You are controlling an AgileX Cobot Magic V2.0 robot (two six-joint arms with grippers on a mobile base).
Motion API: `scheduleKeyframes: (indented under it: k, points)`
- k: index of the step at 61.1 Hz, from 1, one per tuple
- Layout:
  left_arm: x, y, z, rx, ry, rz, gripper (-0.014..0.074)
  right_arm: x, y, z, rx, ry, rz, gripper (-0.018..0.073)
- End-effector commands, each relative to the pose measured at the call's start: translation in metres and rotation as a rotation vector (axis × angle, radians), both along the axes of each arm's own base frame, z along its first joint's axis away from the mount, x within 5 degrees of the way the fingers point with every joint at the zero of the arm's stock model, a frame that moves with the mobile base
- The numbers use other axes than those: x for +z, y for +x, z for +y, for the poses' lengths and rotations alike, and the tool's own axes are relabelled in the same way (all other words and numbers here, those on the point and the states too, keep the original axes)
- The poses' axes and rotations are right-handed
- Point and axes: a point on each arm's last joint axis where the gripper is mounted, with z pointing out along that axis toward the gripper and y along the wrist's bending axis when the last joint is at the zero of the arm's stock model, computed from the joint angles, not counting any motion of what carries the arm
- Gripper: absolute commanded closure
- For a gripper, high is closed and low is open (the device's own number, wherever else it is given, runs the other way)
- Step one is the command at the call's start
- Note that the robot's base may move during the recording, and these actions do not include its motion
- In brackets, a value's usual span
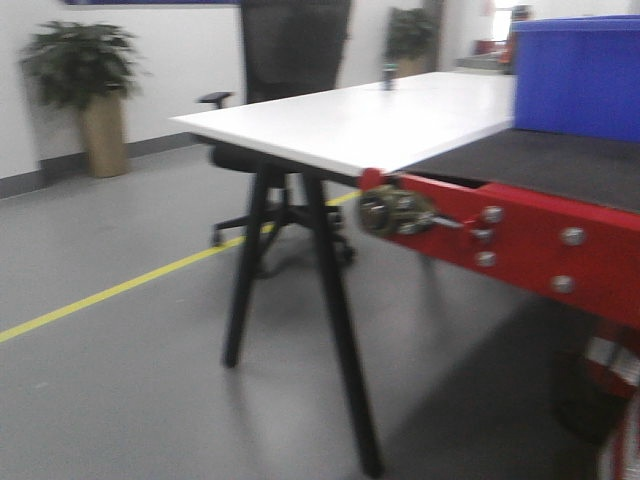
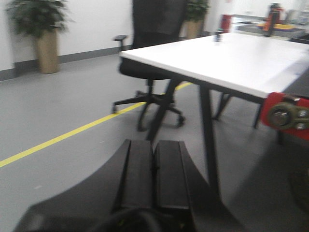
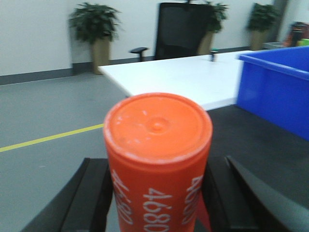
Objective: Grab orange capacitor from left shelf to right conveyor
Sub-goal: 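Drive the base up to the conveyor belt and stop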
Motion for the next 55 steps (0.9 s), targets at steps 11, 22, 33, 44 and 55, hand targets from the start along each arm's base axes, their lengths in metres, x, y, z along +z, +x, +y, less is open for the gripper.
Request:
scheduleKeyframes:
  k: [11,22,33,44,55]
  points:
    - [0.0098,-0.0011,0.0007,0.006,-0.017,-0.100,0.0723,0.0162,-0.0009,-0.0004,-0.005,0.009,-0.102,0.0447]
    - [0.0098,-0.0011,0.0007,0.006,-0.017,-0.100,0.0723,0.0162,-0.0009,-0.0004,-0.005,0.009,-0.102,0.0447]
    - [0.0098,-0.0011,0.0007,0.006,-0.017,-0.100,0.0723,0.0162,-0.0009,-0.0004,-0.005,0.009,-0.102,0.0447]
    - [0.0098,-0.0011,0.0007,0.006,-0.017,-0.100,0.0723,0.0162,-0.0009,-0.0004,-0.005,0.009,-0.102,0.0447]
    - [0.0098,-0.0011,0.0007,0.006,-0.017,-0.100,0.0723,0.0162,-0.0009,-0.0004,-0.005,0.009,-0.102,0.0447]
